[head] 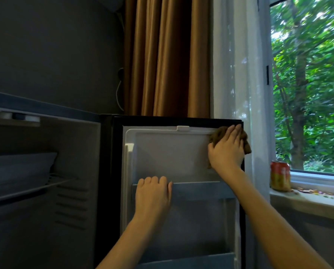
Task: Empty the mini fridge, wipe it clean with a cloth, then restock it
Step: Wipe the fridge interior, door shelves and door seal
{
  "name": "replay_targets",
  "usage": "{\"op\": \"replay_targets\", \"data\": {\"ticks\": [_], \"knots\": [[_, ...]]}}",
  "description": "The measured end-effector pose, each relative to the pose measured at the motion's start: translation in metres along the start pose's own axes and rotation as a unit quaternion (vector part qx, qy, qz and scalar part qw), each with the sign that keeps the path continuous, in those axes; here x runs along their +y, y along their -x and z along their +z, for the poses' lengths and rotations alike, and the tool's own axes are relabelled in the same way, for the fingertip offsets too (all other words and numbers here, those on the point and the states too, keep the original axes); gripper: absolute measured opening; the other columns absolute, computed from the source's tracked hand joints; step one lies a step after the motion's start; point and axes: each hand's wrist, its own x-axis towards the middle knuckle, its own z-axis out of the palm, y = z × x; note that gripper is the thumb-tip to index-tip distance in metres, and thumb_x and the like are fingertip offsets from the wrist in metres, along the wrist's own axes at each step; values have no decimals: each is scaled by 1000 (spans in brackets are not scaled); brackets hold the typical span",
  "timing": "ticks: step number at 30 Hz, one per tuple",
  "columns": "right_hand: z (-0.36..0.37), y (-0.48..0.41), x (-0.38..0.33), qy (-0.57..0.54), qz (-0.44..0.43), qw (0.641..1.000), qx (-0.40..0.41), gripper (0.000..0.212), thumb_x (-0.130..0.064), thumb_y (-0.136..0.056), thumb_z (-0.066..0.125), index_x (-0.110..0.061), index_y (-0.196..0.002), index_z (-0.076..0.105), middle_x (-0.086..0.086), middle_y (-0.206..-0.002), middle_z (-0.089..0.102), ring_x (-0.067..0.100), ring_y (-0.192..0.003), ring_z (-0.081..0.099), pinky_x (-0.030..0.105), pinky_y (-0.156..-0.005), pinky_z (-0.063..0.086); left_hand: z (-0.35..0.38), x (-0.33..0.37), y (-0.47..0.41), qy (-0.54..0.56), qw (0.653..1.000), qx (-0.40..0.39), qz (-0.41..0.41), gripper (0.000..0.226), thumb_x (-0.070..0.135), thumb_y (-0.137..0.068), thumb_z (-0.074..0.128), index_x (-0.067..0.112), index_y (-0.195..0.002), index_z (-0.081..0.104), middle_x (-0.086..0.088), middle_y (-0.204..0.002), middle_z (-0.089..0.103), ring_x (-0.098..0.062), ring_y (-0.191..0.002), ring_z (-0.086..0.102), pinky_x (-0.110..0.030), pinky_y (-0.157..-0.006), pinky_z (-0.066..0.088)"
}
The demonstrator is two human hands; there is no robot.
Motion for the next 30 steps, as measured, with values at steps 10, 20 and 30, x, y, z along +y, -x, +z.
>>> {"op": "replay_targets", "data": {"ticks": [10,20,30], "knots": [[17,32,-93,-258,-325,910,10,77,-36,-92,42,-16,-153,-2,-6,-157,-16,11,-147,-8,27,-120,2,2,2,5,22,999,37,6,32,32,-82,37,22,-62,59,2,-57,55,-18,-53,54,-31,-60,40],[-4,7,-147,-107,-583,795,-130,76,-36,-88,33,-16,-155,3,-6,-159,-15,9,-145,-20,20,-114,-19,-9,-23,32,14,999,-17,48,38,34,-77,41,14,-92,71,-4,-91,67,-24,-87,64,-34,-93,34],[18,12,-48,-37,-534,843,-43,79,-36,-90,41,-16,-155,0,6,-162,-1,10,-148,-13,23,-117,-13,-8,-14,27,13,998,-52,19,59,38,-50,84,14,-102,70,1,-89,64,-18,-83,63,-33,-91,46]]}}
